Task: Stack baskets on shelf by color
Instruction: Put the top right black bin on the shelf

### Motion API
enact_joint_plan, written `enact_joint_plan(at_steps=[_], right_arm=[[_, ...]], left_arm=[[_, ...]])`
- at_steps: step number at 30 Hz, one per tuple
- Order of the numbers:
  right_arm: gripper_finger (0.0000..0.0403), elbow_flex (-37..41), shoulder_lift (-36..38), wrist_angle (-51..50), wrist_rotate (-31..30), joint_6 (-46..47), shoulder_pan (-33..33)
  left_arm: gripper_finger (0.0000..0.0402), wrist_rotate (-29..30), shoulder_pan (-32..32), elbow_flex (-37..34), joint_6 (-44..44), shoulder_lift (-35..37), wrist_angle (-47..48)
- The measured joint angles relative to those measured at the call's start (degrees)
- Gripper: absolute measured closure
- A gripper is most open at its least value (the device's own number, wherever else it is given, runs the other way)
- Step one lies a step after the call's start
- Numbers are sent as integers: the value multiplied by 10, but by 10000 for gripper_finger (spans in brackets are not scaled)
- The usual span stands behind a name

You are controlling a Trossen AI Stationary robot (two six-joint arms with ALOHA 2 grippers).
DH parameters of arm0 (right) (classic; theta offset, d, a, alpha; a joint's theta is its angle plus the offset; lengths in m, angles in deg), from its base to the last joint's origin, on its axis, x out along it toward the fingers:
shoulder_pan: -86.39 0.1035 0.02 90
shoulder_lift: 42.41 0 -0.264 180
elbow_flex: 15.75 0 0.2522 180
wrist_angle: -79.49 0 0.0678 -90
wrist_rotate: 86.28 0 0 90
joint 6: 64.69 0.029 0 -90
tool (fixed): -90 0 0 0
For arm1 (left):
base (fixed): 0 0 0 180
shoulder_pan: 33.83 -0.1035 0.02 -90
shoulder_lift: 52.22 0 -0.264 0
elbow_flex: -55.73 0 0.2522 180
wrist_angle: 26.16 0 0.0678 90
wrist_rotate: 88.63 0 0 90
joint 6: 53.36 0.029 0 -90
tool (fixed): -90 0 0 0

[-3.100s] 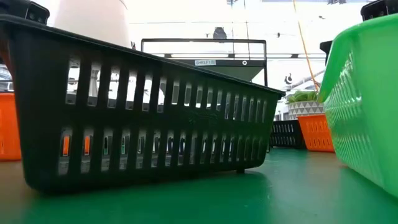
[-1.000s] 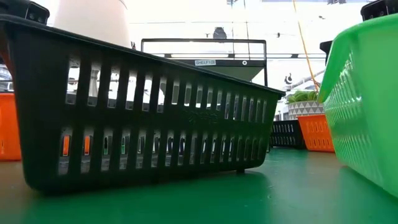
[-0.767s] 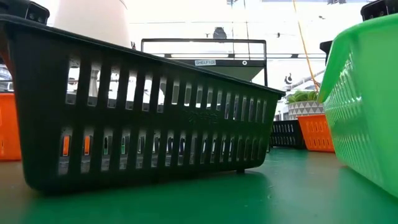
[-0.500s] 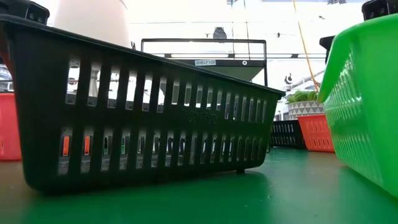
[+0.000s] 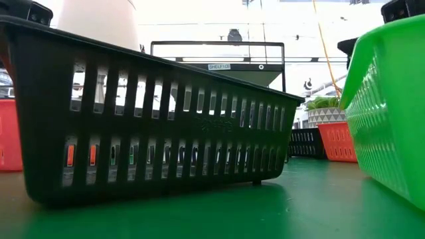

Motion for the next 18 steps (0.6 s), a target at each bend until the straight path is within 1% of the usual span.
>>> enact_joint_plan(at_steps=[4,10,18], right_arm=[[403,-59,-35,5,-6,10,0],[403,-161,-113,-24,-9,25,0],[403,-340,-236,-168,-52,54,0]], left_arm=[[364,0,0,0,0,0,-1],[364,2,0,-1,0,0,-10],[364,2,0,-1,0,0,-13]])
